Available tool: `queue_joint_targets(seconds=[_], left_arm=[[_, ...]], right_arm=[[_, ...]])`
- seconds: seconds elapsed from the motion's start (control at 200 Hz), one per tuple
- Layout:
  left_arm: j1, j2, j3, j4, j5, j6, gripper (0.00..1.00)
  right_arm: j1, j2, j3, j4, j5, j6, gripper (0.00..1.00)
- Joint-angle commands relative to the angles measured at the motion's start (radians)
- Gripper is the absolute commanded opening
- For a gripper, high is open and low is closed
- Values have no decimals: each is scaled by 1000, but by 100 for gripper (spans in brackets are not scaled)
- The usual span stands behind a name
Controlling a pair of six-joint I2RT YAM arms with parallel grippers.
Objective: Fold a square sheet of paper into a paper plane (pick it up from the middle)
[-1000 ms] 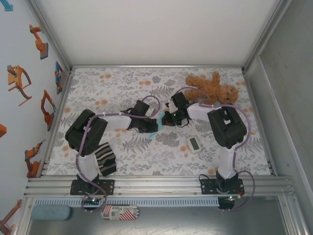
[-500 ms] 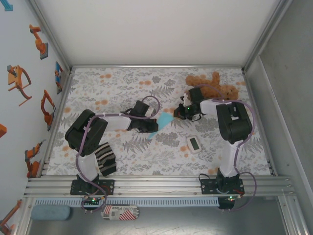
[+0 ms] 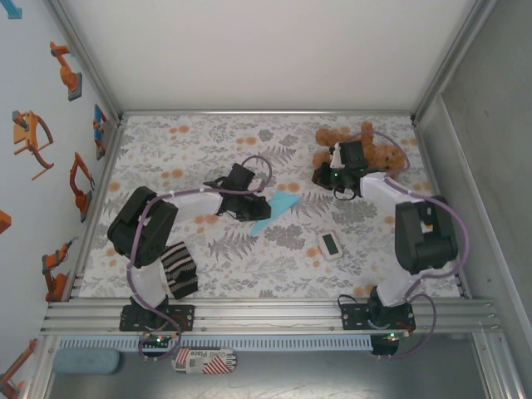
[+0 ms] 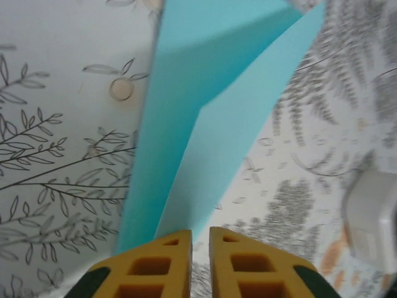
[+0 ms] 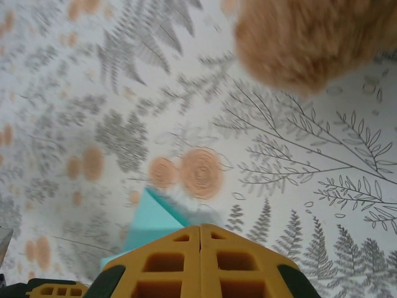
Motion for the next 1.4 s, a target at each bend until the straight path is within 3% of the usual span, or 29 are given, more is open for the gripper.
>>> queue_joint_targets(seconds=[0.0,0.23,0.335,0.426,0.466,0.766,1.397], left_arm=[[17,-146,31,-49,-37,-23,27],[90,-387,-82,-196,-277,-12,77],[116,-487,-123,-269,-402,7,92],[148,-549,-143,-320,-457,21,100],[159,-570,-153,-334,-473,23,96],[220,-649,-176,-384,-498,34,96],[239,-619,-187,-365,-409,75,96]], right_arm=[[51,-80,-48,-34,120,58,9],[224,-148,-46,-162,324,161,33],[326,-95,28,-253,409,215,44],[392,-25,96,-294,445,263,47],[418,11,137,-325,475,286,47],[563,254,426,-560,731,436,52],[594,462,631,-759,739,610,47]])
